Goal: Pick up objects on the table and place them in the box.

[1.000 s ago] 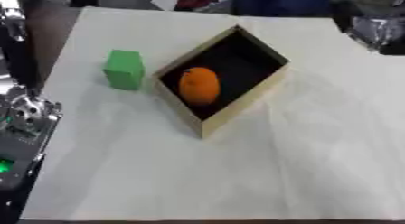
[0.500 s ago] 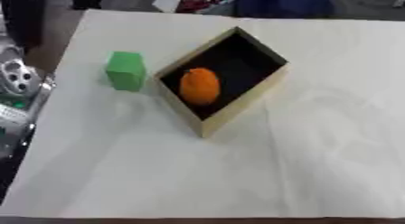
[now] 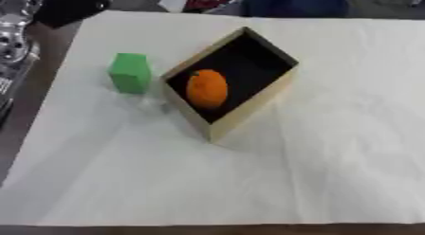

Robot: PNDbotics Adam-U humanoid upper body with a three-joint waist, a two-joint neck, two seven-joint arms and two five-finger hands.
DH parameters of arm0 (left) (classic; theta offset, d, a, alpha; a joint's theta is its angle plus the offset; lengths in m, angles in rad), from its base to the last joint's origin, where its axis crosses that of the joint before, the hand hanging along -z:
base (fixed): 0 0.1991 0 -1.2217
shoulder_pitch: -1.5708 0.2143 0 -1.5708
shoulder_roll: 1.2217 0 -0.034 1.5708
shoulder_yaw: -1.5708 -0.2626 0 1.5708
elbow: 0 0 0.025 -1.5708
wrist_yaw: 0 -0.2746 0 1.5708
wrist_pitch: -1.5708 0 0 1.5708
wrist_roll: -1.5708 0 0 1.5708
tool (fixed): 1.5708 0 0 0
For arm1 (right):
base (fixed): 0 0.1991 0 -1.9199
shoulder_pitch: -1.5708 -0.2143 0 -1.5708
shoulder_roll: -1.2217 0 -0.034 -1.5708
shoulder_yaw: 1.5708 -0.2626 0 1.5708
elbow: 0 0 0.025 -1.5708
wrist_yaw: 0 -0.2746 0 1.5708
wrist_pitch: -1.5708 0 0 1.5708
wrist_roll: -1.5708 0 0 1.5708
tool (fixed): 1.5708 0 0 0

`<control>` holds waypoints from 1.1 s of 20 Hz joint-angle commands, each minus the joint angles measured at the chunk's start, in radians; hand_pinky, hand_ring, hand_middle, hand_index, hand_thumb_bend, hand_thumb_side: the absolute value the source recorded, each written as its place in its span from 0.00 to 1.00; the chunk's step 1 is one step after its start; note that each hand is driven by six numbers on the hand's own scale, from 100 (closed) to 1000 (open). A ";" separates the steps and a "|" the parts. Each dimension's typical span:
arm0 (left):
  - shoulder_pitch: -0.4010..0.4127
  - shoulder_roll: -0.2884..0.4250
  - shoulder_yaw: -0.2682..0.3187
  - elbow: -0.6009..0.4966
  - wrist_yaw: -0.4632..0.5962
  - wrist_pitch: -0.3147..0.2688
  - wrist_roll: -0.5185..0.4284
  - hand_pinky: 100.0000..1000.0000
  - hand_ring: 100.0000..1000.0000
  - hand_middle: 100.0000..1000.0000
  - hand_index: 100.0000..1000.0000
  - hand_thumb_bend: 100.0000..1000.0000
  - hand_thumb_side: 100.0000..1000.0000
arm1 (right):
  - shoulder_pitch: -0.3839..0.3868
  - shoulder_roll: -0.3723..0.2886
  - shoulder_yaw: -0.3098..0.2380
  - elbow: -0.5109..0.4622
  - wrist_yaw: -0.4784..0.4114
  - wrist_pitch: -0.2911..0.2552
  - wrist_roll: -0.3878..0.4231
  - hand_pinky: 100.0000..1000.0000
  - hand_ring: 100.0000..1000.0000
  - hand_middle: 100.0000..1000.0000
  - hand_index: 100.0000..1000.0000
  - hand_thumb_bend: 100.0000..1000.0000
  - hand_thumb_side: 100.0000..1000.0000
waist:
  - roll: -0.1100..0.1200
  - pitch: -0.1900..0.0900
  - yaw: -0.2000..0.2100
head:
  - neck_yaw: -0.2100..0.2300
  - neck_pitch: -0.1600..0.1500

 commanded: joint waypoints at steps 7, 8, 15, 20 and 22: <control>-0.074 0.061 -0.031 0.111 -0.132 -0.052 -0.441 0.87 0.84 0.84 1.00 0.43 0.60 | -0.002 -0.017 -0.013 -0.019 -0.008 0.014 0.000 0.89 0.94 0.69 0.92 0.00 0.43 | 0.004 -0.032 0.001 | -0.002 0.004; -0.080 0.062 -0.033 0.121 -0.150 -0.057 -0.475 0.87 0.85 0.85 1.00 0.47 0.59 | -0.001 -0.016 -0.013 -0.019 -0.008 0.014 0.001 0.89 0.94 0.69 0.92 0.00 0.43 | 0.005 -0.032 0.001 | -0.003 0.003; -0.112 0.062 -0.055 0.168 -0.270 -0.103 -0.700 0.90 0.88 0.88 1.00 0.52 0.55 | 0.005 -0.008 -0.013 -0.019 -0.003 0.021 0.012 0.89 0.94 0.68 0.92 0.00 0.45 | 0.009 -0.031 0.000 | -0.003 0.003; -0.130 0.057 -0.062 0.176 -0.283 -0.136 -0.837 0.91 0.89 0.89 1.00 0.45 0.54 | 0.009 -0.004 -0.013 -0.018 0.001 0.026 0.016 0.89 0.93 0.68 0.92 0.00 0.47 | 0.013 -0.030 0.001 | -0.003 0.003; -0.136 0.058 -0.070 0.189 -0.278 -0.147 -0.857 0.90 0.89 0.90 1.00 0.48 0.53 | 0.010 -0.001 -0.012 -0.017 0.002 0.028 0.018 0.89 0.93 0.67 0.92 0.00 0.47 | 0.014 -0.030 0.001 | -0.002 0.003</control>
